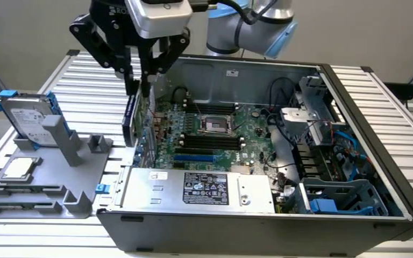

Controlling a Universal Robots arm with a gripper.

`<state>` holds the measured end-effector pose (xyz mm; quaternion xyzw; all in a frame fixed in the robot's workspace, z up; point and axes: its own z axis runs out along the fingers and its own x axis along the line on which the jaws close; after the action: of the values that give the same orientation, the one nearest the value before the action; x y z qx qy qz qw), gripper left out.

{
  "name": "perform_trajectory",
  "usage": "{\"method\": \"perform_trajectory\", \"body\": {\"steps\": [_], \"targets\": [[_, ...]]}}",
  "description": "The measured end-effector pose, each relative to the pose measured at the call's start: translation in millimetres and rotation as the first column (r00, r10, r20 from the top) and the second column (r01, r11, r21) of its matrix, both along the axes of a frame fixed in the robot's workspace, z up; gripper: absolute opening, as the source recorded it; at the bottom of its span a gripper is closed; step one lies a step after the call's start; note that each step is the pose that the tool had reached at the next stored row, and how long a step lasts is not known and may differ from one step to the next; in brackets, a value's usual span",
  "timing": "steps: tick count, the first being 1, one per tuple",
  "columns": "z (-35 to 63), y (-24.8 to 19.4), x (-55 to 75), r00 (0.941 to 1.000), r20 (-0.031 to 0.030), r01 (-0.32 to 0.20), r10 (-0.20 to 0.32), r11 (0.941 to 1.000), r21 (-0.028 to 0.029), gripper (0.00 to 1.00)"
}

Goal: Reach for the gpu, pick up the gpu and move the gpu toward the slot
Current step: 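Pick up the gpu and move the gpu toward the slot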

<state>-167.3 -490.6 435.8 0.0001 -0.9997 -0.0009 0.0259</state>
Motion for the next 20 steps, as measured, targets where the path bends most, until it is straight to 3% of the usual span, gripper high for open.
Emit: {"method": "perform_trajectory", "body": {"steps": [14, 20], "targets": [[-2.3, 2.0, 63.6, 1.0, 0.0, 0.0, 0.0, 1.0, 0.0001, 0.26], [-4.2, 11.2, 90.2, 1.0, 0.0, 0.0, 0.0, 1.0, 0.0001, 0.26]]}}
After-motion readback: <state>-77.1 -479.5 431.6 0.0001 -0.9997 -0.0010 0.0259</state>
